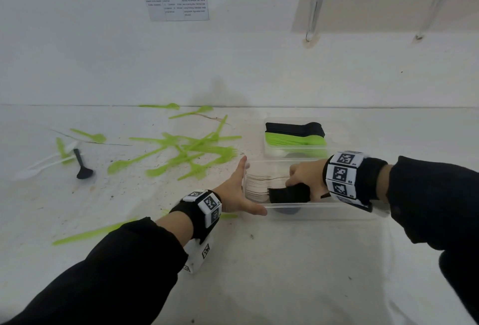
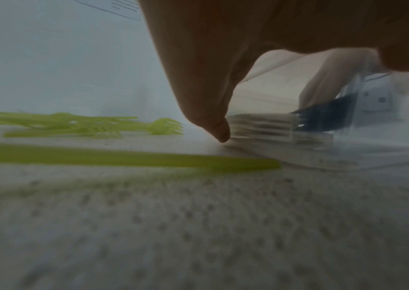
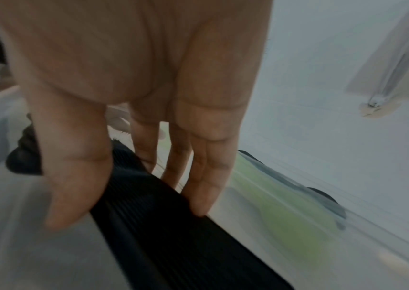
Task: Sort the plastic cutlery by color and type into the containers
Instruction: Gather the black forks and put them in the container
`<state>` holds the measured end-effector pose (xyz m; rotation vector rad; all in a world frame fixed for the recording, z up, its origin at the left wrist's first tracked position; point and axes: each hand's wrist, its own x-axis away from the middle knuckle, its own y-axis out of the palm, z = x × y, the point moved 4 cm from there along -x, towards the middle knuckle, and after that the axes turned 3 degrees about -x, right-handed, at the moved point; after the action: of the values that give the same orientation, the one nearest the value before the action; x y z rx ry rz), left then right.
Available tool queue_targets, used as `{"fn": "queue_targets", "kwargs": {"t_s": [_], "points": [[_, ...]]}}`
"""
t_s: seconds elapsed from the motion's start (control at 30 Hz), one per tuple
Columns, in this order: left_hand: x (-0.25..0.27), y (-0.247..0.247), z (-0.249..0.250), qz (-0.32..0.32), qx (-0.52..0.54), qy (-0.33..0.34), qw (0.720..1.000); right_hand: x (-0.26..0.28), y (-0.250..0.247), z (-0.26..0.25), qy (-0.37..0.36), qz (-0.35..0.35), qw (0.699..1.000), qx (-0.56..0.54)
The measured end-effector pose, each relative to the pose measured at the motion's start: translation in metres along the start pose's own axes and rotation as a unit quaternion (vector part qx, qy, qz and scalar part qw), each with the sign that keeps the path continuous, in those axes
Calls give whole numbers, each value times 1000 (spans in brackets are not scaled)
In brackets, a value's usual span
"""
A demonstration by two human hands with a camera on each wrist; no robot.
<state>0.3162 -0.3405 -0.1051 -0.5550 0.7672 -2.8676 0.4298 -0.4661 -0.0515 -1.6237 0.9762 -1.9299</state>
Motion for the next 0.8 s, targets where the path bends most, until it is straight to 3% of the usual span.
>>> {"fn": "queue_targets", "kwargs": {"t_s": [0.47,0.8], "points": [[-2,-1,-2,-4,-5,3,1000,-4,-1,-3,-7,37,999,15],[-1,0,-2,0,-11,5,1000,-7,-2,11,21,56,998,-37]]}}
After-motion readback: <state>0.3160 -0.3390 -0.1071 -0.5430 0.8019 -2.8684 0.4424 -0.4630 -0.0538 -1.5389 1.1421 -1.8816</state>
